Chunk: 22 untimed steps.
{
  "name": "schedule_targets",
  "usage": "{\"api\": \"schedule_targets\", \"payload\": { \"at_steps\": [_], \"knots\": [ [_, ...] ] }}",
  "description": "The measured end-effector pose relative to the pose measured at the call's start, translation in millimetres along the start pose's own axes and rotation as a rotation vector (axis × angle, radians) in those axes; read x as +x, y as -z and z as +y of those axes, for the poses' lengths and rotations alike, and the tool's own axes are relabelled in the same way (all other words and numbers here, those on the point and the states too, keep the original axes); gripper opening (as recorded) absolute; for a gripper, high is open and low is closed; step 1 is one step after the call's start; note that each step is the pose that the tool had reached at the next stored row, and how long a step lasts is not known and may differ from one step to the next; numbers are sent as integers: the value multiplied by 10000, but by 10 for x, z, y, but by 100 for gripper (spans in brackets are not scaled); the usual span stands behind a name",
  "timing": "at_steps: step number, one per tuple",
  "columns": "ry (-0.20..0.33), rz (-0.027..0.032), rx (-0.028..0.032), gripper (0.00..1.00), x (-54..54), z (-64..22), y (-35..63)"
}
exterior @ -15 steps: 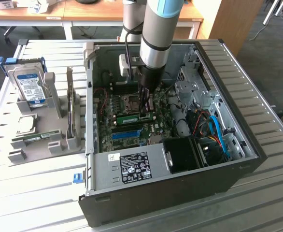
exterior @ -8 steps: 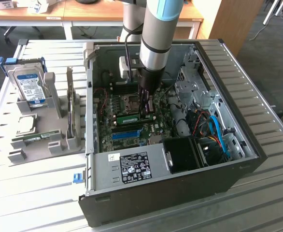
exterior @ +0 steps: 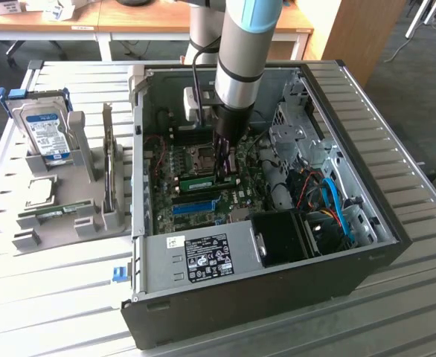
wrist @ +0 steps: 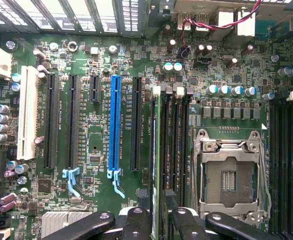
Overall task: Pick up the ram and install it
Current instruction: 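Insert the ram into the slot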
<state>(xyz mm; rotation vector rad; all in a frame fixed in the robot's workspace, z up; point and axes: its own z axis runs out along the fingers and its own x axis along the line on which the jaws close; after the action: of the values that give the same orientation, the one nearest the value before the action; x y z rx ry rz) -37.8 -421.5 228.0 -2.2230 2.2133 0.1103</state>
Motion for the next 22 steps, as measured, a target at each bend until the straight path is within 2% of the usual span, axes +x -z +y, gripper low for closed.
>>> {"api": "schedule_targets", "payload": {
  "at_steps": [8, 9, 10, 11, 12, 22],
  "knots": [
    [0, 2, 0, 25, 0, 0, -3],
    [0, 1, -1, 24, 0, 0, -3],
    [0, 2, -1, 17, 0, 0, -3],
    [0, 2, -2, 17, 0, 0, -3],
    [0, 2, -1, 11, 0, 0, -3],
    [0, -1, 0, 11, -1, 1, 21]
  ]
}}
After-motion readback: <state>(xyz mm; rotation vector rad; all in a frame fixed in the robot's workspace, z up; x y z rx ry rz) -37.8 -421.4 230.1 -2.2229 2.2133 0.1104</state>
